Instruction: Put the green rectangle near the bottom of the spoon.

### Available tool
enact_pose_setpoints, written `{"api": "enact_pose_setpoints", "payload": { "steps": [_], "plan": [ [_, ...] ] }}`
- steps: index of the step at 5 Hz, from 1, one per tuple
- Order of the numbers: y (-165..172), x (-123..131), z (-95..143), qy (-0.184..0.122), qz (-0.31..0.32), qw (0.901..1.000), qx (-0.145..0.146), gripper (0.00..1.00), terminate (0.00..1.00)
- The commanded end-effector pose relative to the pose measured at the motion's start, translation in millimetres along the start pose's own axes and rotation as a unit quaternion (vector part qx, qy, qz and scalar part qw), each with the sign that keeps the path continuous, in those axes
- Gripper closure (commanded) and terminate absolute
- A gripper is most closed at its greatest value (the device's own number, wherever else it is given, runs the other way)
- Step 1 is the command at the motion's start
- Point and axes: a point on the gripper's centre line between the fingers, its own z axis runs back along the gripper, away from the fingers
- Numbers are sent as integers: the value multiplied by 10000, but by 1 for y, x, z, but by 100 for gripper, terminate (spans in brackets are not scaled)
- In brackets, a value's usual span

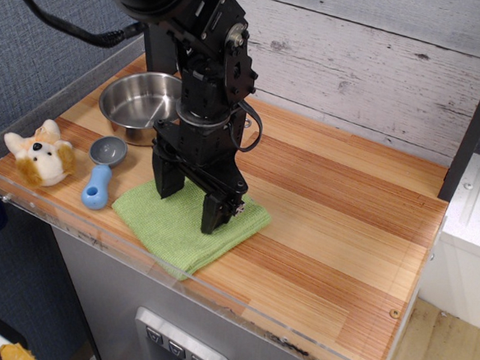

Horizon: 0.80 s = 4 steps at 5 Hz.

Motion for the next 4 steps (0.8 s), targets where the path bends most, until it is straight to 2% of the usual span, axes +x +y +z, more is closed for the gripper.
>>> {"api": "enact_pose_setpoints", "payload": {
  "steps": [1, 3, 4],
  "plan": [
    [-8, 14, 27, -388, -107, 9989, -241, 0, 0],
    [-18, 38, 78, -771, -25, 9955, -551, 0, 0],
    [-17, 40, 106, -891, 220, 9923, -832, 0, 0]
  ]
}}
